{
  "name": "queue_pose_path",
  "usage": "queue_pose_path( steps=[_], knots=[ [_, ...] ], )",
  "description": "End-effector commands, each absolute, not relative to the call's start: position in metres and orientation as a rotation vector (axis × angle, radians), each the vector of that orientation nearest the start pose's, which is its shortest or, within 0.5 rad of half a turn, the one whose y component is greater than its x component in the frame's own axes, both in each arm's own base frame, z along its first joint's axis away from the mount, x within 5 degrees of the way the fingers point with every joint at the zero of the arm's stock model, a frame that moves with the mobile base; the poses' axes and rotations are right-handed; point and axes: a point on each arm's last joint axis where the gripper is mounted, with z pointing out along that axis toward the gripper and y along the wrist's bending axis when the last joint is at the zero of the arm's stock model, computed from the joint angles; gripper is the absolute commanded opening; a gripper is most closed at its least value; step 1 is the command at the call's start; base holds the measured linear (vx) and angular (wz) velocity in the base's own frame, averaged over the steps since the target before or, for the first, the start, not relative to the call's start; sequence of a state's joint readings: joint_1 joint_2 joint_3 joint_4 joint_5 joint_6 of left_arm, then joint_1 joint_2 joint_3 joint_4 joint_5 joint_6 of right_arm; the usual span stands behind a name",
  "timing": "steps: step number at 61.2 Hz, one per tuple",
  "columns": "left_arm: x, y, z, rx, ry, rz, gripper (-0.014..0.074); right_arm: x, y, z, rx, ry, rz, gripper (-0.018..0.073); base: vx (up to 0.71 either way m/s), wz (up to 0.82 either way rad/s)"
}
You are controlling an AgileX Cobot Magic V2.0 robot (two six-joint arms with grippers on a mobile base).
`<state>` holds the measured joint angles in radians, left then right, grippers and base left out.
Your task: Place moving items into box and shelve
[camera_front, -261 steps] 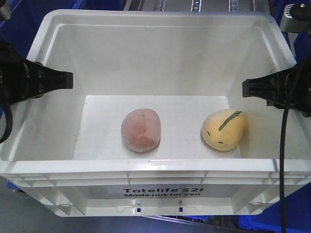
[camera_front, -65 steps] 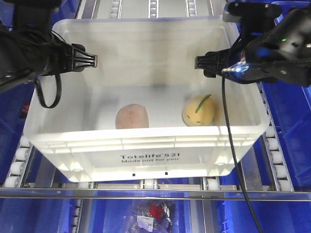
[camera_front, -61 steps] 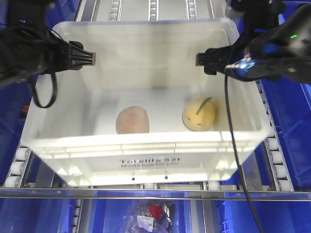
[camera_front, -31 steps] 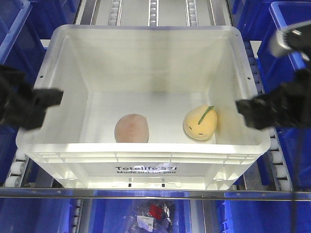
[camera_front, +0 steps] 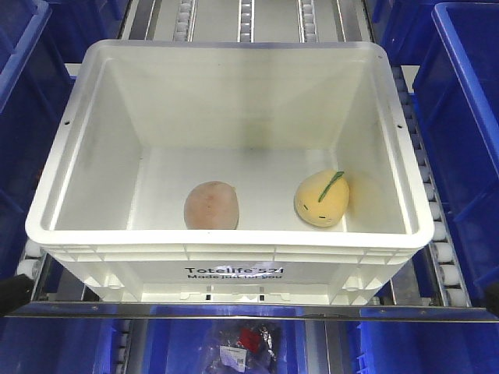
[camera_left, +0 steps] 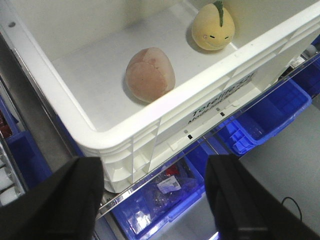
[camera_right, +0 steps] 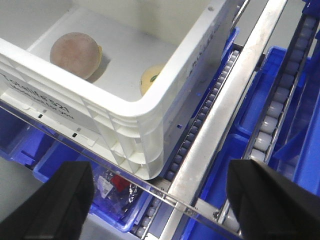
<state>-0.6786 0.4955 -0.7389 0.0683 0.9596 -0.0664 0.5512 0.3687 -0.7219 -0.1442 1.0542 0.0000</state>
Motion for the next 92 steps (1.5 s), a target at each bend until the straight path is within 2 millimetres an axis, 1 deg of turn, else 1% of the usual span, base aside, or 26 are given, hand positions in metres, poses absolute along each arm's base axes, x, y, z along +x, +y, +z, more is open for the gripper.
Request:
queue_pose_path(
  steps=[1,7,12,21,29,33,49,63,69,74,81,87,92],
  knots=[
    [0.060,-0.043,0.352,0.658,2.011,-0.372,0.0501,0.041,0.011,0.345,-0.528,2.046,0.172,0.0539,0.00,0.00],
    [0.060,-0.043,0.352,0.655,2.011,-0.374,0.0422,0.040,0.010,0.343,-0.518,2.082,0.169,0.0443,0.00,0.00],
    [0.060,-0.043,0.352,0.655,2.011,-0.373,0.0331,0.039,0.009,0.342,-0.529,2.097,0.157,0.0331,0.00,0.00],
    [0.060,-0.043,0.352,0.656,2.010,-0.373,0.0138,0.039,0.009,0.341,-0.568,2.097,0.135,0.0134,0.00,0.00],
    [0.059,-0.042,0.352,0.657,2.013,-0.372,0.0016,0.039,0.009,0.340,-0.564,2.104,0.133,-0.0016,0.00,0.00],
    [0.059,-0.042,0.352,0.657,2.013,-0.372,-0.0025,0.038,0.008,0.339,-0.567,2.124,0.126,-0.0019,0.00,0.00],
    [0.059,-0.042,0.352,0.657,2.013,-0.372,-0.0025,0.035,0.006,0.335,-0.576,2.181,0.108,-0.0016,0.00,0.00],
    [0.060,-0.042,0.350,0.655,2.018,-0.364,-0.0025,0.035,0.006,0.334,-0.577,2.186,0.107,-0.0016,0.00,0.00],
    [0.066,-0.037,0.345,0.560,2.041,-0.298,-0.0024,0.034,0.005,0.334,-0.578,2.192,0.105,-0.0016,0.00,0.00],
    [0.070,-0.032,0.343,0.449,1.960,-0.267,-0.0024,0.034,0.005,0.333,-0.580,2.205,0.106,-0.0016,0.00,0.00],
    [0.066,-0.024,0.331,0.318,1.746,-0.248,-0.0024,0.033,0.005,0.332,-0.582,2.213,0.102,-0.0016,0.00,0.00],
    [0.059,-0.015,0.307,0.222,1.620,-0.196,-0.0024,0.033,0.005,0.332,-0.582,2.215,0.102,-0.0016,0.00,0.00],
    [0.055,-0.010,0.287,0.162,1.556,-0.150,-0.0023,0.033,0.005,0.332,-0.582,2.215,0.102,-0.0016,0.00,0.00]
  ],
)
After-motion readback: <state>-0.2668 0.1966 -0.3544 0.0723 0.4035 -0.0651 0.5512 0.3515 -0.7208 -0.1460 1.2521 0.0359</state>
